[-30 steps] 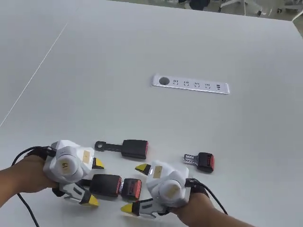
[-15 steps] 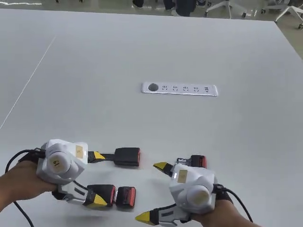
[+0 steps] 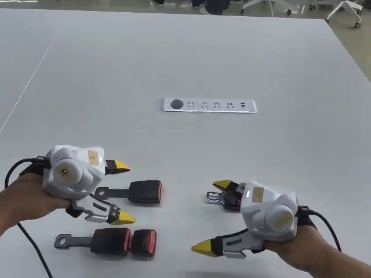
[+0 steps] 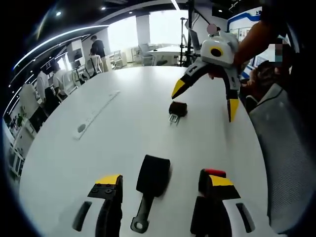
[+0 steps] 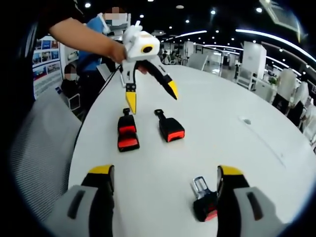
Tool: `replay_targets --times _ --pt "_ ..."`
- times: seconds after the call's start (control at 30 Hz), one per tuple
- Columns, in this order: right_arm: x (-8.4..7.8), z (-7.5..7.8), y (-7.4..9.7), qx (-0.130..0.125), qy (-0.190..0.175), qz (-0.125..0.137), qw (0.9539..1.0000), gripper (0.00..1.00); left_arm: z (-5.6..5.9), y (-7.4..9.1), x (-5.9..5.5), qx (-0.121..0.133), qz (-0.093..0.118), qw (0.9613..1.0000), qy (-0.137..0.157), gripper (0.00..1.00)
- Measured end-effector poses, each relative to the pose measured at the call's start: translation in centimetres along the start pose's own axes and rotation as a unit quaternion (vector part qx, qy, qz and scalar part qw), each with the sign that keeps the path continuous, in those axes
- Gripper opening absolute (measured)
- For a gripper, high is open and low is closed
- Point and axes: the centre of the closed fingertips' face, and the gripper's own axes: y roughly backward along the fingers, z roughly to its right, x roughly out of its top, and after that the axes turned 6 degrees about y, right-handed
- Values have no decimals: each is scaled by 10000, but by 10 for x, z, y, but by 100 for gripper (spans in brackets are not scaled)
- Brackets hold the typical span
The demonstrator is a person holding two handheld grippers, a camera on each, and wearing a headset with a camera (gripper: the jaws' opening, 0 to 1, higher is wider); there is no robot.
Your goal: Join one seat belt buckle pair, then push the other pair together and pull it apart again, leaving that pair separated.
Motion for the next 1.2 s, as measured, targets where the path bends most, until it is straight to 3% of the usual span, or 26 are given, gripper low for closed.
replay_targets --times 0.2,0.37,0.53,0.73,0.8,1.13,1.17,1.2 --pt "-14 28 13 -116 -253 -36 9996 87 -4 -6 12 -35 33 10000 -38 71" --pt "-33 51 19 -167 -370 -154 9991 86 -1 -16 5 -161 -145 9997 -62 71" --pt "-48 61 19 -39 -337 -344 9988 84 -3 -28 -2 -262 -283 9992 -95 70" --pt "-63 64 9 210 -406 -490 9978 80 -9 -41 -9 -337 -390 9986 -139 67" --pt "-65 61 5 334 -677 -447 9961 79 -10 -46 -12 -353 -406 9985 -89 67" --pt "-79 56 0 698 -384 -760 9939 63 -6 -55 -33 -528 -582 9969 -15 58" --pt "-81 56 0 703 -378 -781 9937 62 -8 -55 -32 -481 -512 9971 -294 57" --pt "-82 56 0 710 -360 -802 9936 61 -11 -55 -36 -402 -629 9967 -318 55"
